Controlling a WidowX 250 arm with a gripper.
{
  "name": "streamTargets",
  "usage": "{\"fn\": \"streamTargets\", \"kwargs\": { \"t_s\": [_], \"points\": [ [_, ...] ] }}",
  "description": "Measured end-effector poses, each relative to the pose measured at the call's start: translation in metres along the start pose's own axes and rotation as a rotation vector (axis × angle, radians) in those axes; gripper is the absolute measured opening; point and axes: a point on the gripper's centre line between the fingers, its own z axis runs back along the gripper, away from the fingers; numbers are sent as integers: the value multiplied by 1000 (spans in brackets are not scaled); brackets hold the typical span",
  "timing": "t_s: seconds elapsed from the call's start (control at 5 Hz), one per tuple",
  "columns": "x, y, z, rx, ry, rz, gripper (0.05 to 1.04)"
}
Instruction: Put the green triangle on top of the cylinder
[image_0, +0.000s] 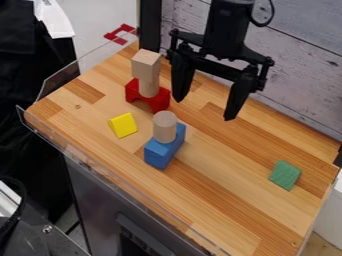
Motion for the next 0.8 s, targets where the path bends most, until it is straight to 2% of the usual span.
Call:
{"fn": "streamTargets", "kwargs": {
  "t_s": [0.2,0.4,0.6,0.8],
  "points": [
    [-1,1,-8,9,31,2,999],
    [5,-12,-12,18,24,-45,999],
    [17,-50,-12,16,5,-143,999],
    [26,-74,-12,7,-18,-197,999]
  ]
}}
